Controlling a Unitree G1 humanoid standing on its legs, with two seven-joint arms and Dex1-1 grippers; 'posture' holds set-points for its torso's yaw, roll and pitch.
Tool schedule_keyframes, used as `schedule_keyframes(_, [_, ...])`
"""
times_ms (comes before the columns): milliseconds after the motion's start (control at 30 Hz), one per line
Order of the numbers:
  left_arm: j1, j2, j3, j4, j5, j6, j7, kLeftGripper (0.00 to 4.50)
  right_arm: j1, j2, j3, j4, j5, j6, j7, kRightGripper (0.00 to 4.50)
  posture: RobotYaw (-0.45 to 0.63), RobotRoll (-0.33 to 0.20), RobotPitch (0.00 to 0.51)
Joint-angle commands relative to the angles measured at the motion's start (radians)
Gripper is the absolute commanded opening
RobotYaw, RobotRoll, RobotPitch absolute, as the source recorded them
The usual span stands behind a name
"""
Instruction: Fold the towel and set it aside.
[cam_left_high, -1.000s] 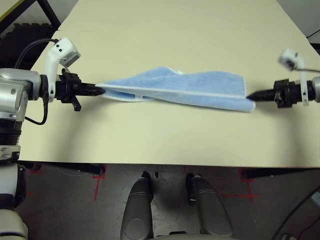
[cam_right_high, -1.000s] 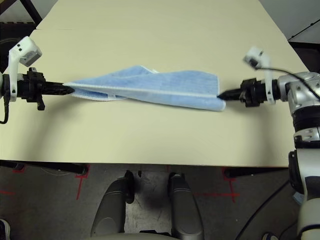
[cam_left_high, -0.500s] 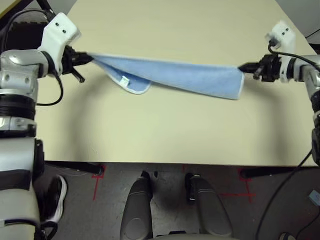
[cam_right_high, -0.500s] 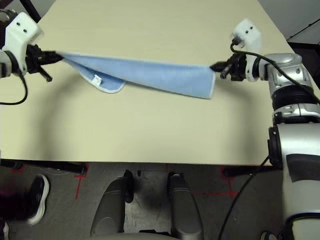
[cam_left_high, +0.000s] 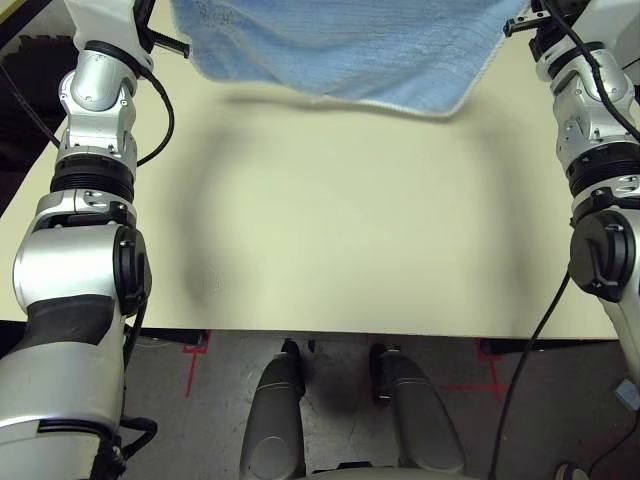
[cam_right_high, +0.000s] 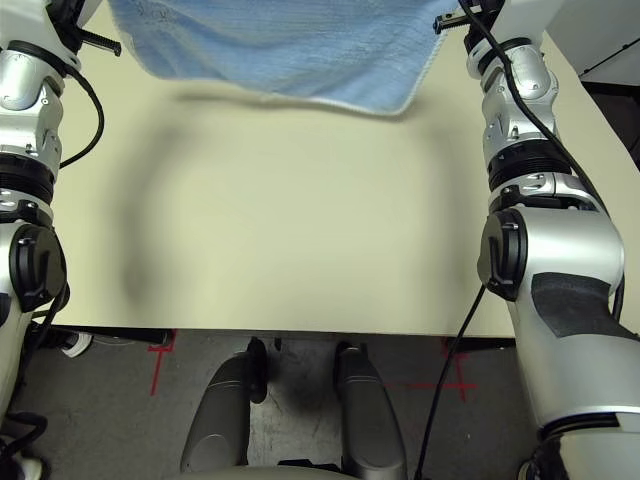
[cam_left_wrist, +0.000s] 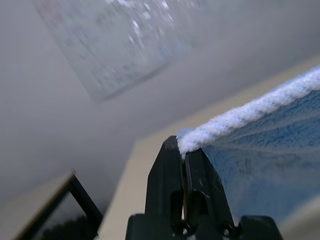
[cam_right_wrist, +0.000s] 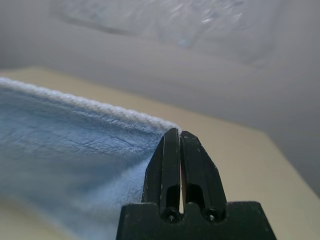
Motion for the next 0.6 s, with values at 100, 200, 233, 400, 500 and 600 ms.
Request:
schedule_keyframes(100, [0.110,0.078,-0.089,-0.097,0.036,0.292,-0.374,0.02,0.079,-0.070,0.032,0.010,-0.017,0.063,0.266,0.00,-0.01,0.000,0.253])
schedule_keyframes(200, [0.139,0.125,-0.125,-0.178,0.049,0.422,-0.525,0.02,0.107,-0.102,0.058,0.008,-0.032,0.125,0.403,0.00,-0.01,0.000,0.254])
schedule_keyframes(233, [0.148,0.140,-0.138,-0.199,0.056,0.454,-0.569,0.02,0.113,-0.111,0.067,0.006,-0.037,0.141,0.450,0.00,-0.01,0.000,0.255])
schedule_keyframes(400, [0.186,0.210,-0.192,-0.285,0.059,0.594,-0.808,0.02,0.137,-0.166,0.150,-0.011,-0.091,0.214,0.697,0.00,-0.01,0.000,0.250])
schedule_keyframes(500, [0.205,0.244,-0.224,-0.312,0.068,0.620,-0.922,0.02,0.153,-0.195,0.211,-0.027,-0.133,0.228,0.823,0.00,-0.02,0.000,0.249])
schedule_keyframes(600, [0.222,0.274,-0.260,-0.326,0.083,0.616,-1.031,0.02,0.173,-0.214,0.261,-0.047,-0.163,0.212,0.919,0.00,-0.02,0.000,0.249])
